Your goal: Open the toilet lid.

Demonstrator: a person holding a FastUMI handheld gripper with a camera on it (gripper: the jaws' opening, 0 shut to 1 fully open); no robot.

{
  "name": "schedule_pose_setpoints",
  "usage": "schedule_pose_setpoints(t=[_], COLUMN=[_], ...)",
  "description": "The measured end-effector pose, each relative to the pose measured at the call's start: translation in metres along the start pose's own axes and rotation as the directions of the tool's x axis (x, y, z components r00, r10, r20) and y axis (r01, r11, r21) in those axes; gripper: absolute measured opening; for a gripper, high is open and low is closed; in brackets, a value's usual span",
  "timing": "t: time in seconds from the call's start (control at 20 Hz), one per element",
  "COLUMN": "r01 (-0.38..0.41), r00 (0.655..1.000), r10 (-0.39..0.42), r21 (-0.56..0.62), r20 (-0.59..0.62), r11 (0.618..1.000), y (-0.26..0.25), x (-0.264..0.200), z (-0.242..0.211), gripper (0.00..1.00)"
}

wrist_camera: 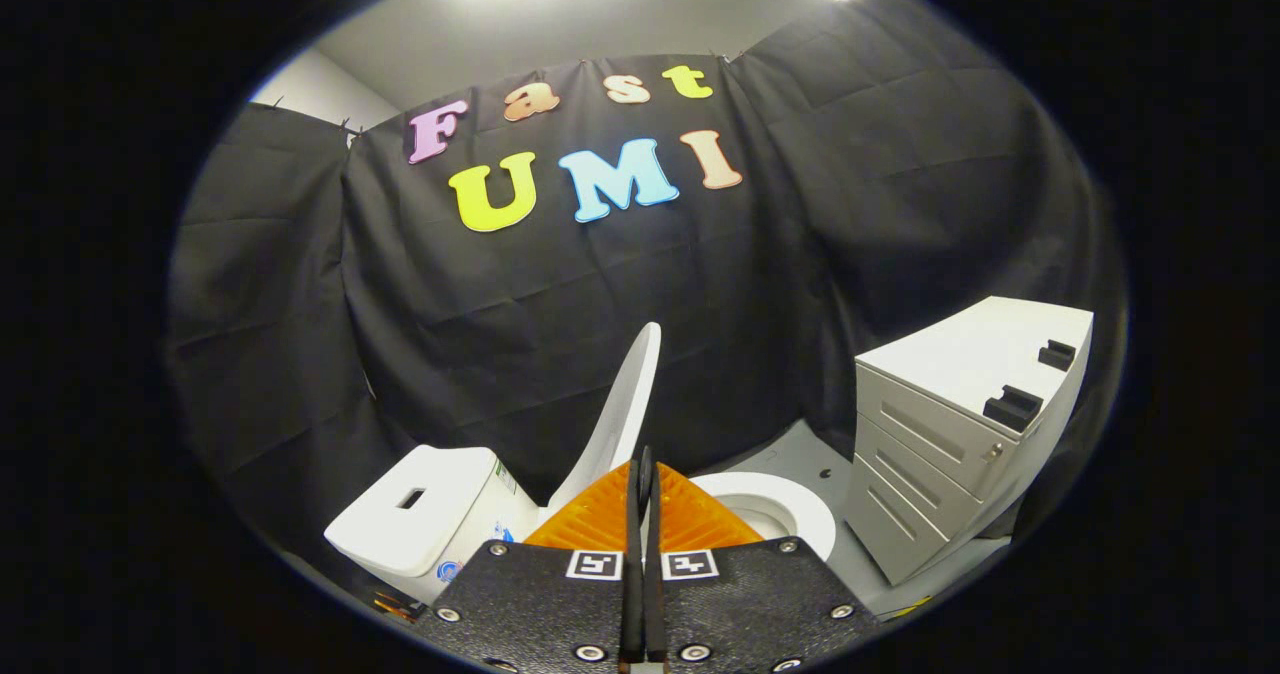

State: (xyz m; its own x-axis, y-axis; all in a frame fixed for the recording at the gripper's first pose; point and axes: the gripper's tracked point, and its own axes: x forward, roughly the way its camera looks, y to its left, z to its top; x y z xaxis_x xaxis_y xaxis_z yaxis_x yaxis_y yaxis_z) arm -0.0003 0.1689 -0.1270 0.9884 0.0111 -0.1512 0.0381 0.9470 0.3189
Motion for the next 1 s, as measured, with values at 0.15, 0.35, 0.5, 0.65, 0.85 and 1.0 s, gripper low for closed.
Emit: schedule_pose_setpoints(t=[0.15,0.35,0.5,0.65,0.85,1.0], r01=[-0.005,-0.017,-0.035,-0.055,-0.064,-0.079], r00=[1.000,1.000,0.999,0.998,0.997,0.996], r10=[0.005,0.018,0.037,0.057,0.069,0.084], r21=[-0.014,-0.073,-0.095,-0.144,-0.187,-0.186], r20=[0.002,0.010,0.010,0.016,0.019,0.020], r11=[1.000,0.997,0.995,0.988,0.980,0.979], y=[0.018,0.048,0.074,0.100,0.125,0.144], x=[-0.002,-0.004,-0.003,-0.006,-0.009,-0.009], z=[0.007,0.016,0.021,0.026,0.026,0.026], gripper=[0.00,0.00,0.00,0.00,0.00,0.00])
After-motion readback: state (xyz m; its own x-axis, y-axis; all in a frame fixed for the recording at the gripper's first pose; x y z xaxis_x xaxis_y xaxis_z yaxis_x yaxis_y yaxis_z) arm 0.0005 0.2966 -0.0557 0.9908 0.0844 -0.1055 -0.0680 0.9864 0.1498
